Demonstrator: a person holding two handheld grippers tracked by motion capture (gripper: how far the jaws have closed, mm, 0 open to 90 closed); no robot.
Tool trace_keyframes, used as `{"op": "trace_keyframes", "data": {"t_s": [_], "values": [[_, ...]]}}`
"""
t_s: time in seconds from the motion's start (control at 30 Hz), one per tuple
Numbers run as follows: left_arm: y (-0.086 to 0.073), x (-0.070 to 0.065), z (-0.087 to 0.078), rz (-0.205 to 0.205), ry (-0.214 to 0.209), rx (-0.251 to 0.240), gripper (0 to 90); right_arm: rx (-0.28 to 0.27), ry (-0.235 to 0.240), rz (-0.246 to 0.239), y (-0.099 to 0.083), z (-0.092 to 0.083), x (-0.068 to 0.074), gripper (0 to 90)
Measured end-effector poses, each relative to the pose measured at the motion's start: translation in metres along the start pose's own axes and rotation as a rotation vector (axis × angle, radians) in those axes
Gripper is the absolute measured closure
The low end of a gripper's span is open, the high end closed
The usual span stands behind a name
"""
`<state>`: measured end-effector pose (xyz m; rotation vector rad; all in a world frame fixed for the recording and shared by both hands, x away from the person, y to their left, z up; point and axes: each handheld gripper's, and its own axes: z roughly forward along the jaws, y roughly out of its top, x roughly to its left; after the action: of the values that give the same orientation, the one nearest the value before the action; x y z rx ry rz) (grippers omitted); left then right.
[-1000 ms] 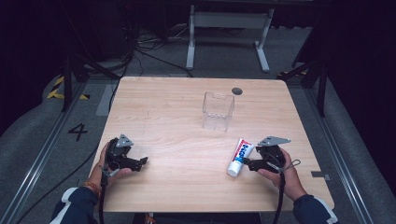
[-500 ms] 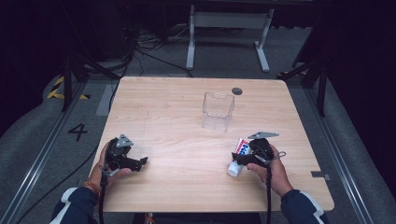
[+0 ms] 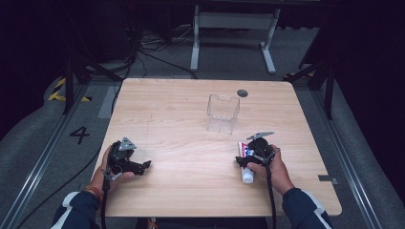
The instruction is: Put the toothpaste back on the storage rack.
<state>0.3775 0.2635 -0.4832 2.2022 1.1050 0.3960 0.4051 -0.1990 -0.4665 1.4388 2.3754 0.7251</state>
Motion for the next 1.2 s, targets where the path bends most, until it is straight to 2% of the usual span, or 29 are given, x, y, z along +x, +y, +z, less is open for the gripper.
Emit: {"op": "trace_keyframes", "data": {"t_s": [0.03,0.07,0.2,0.27,0.53,0.63,0.87,1.0,1.2], "values": [[0.0,0.0,0.0,0.004,0.002,-0.002,0.2,-0.001,-0.005,0.003,0.001,0.0,0.0,14.2],[0.001,0.002,0.0,0.028,0.008,-0.007,0.2,0.002,-0.007,-0.001,0.002,0.001,0.0,15.3],[0.0,0.001,0.0,0.012,0.003,-0.003,0.2,0.016,-0.021,-0.009,0.006,0.002,0.002,18.9],[0.0,0.001,0.0,0.012,0.004,-0.005,0.2,0.025,-0.026,-0.01,0.01,0.003,0.004,24.1],[0.0,0.001,0.0,0.012,0.004,-0.005,0.2,0.057,-0.002,-0.053,0.017,0.001,0.01,39.3],[0.0,0.001,0.0,0.012,0.005,-0.005,0.3,0.069,0.004,-0.063,0.018,0.001,0.01,40.0],[0.0,0.001,0.0,0.018,0.008,-0.008,0.2,0.113,0.043,-0.124,0.023,0.0,0.009,44.5],[0.0,0.001,0.0,0.019,0.008,-0.008,0.2,0.126,0.063,-0.158,0.025,-0.001,0.007,50.7],[0.0,0.001,0.0,0.018,0.008,-0.009,0.3,0.125,0.06,-0.202,0.024,-0.002,0.008,56.4]]}}
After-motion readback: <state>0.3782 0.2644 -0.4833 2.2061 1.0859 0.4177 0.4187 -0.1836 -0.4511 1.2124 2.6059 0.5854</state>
